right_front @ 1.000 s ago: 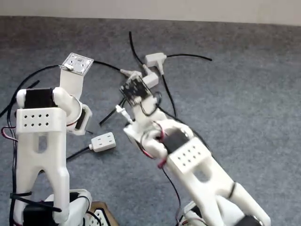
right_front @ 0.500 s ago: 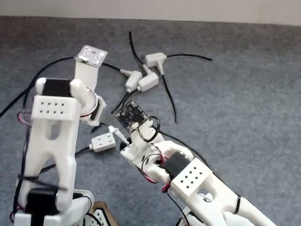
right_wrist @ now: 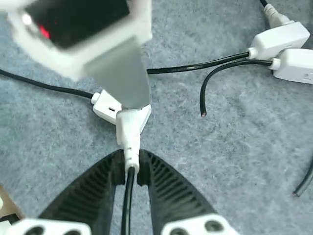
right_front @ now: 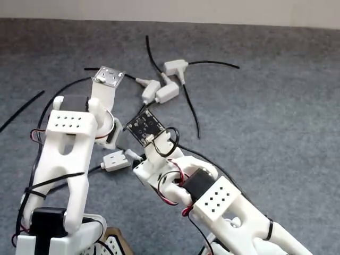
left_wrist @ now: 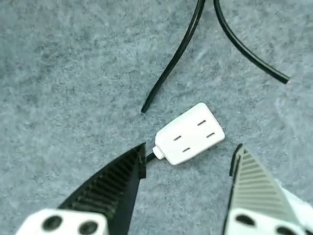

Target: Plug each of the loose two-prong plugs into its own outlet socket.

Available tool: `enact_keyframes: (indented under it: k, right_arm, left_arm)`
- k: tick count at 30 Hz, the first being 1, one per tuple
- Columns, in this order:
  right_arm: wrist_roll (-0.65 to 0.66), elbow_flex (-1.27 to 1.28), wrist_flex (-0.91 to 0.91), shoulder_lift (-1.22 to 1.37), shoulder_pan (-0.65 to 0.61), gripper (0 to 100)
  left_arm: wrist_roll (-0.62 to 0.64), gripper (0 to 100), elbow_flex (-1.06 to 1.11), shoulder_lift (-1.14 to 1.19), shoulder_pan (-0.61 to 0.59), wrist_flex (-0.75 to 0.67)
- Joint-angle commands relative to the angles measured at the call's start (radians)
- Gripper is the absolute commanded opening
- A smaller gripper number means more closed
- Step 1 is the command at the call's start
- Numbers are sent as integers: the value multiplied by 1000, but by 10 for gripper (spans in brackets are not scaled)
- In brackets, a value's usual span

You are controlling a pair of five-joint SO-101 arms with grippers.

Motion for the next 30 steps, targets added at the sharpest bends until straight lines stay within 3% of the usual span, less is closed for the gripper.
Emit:
enact_keyframes:
  k: [1,8,15,22,30]
  right_arm:
    - [-18,-74,1,-25,24,6]
    - [-54,-87,-5,-21,24,6]
    - [-55,-99,1,-18,24,6]
    - [-12,-145,107,31,24,6]
    - [11,-616,449,346,-10,6]
  left_arm:
    - [3,288,47,-4,47,-35]
    - [9,288,96,-4,113,-58]
    - [17,288,96,-5,94,-63]
    - [3,288,12,5,-188,-176]
    - [-44,288,65,-2,-424,-258]
